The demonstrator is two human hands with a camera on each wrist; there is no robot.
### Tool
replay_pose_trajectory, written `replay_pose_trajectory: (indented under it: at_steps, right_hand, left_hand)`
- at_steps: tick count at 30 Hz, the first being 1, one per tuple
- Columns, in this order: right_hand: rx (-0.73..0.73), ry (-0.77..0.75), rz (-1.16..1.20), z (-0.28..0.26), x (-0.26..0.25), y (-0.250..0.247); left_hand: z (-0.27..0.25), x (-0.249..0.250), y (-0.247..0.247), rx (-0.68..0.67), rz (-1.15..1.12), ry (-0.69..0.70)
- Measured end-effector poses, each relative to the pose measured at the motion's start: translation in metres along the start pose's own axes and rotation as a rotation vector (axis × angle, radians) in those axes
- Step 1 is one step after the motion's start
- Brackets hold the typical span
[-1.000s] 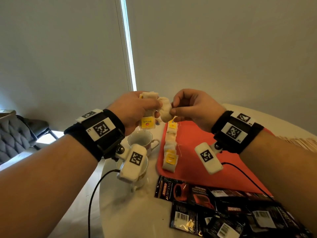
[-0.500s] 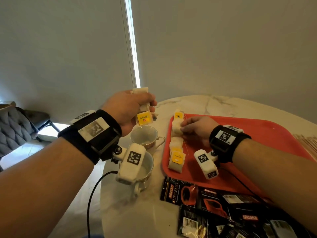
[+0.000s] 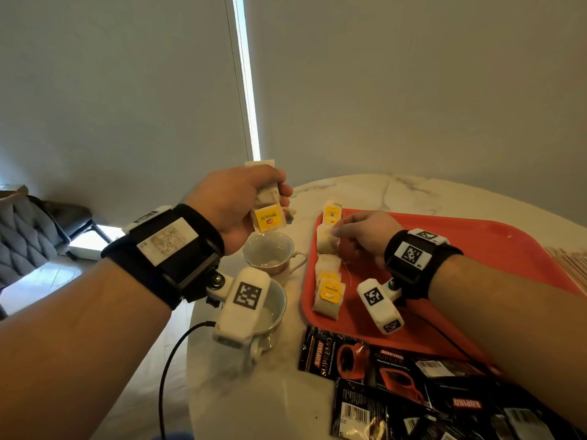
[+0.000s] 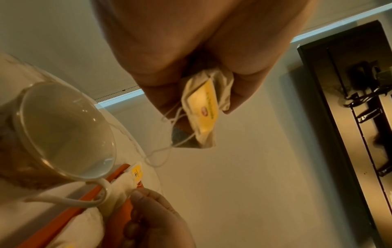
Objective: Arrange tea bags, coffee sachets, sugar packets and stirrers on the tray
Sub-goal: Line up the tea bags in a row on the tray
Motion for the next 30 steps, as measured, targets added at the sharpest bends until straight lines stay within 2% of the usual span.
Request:
replay_pose_trajectory:
  at_steps: [4,6,8,11,13,16,17,19,23,30]
  right_hand:
    - [-0.083,0.031,-0.075,-0.006,-0.004,0.003]
    - [-0.091,0.004,-0.041,-0.012,-0.012,-0.001]
    - [-0.071,-0.081,0.054,-0.025,-0.029,-0.01]
    - [-0.044,-0.297,0.169,-0.063,-0.066,-0.027]
    - [-0.118,-0.387,0.221,-0.095,-0.088,-0.028]
    - [-0.333,-0.36,0.186,-0.138,-0.1,-0.014]
    - [-0.356,-0.366,0.148,-0.149,-0.102,-0.01]
    - [-0.311,-0.401,0.115,-0.161,-0.105,-0.009]
    - [-0.211,-0.396,0.213,-0.168,-0.108,-0.018]
    - [-0.371,-0.292,0.361,-0.176,-0.101,0.004]
  left_hand:
    - [-0.007,-0.004,0.002,0.015,-0.085,-0.047]
    - [-0.013,-0.006,0.005,0.012,-0.142,-0.07]
    - [-0.02,-0.009,0.009,0.007,-0.209,-0.077]
    - [-0.031,-0.013,0.013,0.018,-0.354,-0.091]
    - [-0.037,-0.015,0.015,0.046,-0.469,-0.081]
    - [-0.047,-0.015,0.021,0.066,-0.569,-0.016]
    - [-0.05,-0.015,0.023,0.063,-0.567,0.007]
    - [-0.058,-0.02,0.029,0.062,-0.545,0.032]
    - [-0.07,-0.029,0.032,0.091,-0.598,0.059]
    - [-0.07,-0.034,0.034,0.141,-0.701,0.029]
Point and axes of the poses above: each hand's wrist, its own z-axis towards the middle knuckle, its own y-axis out of the palm, x = y × z, the point moved 7 cm from there along z, towards the middle knuckle, and after that the axes turned 10 degrees about -z, right-handed, at the moved point
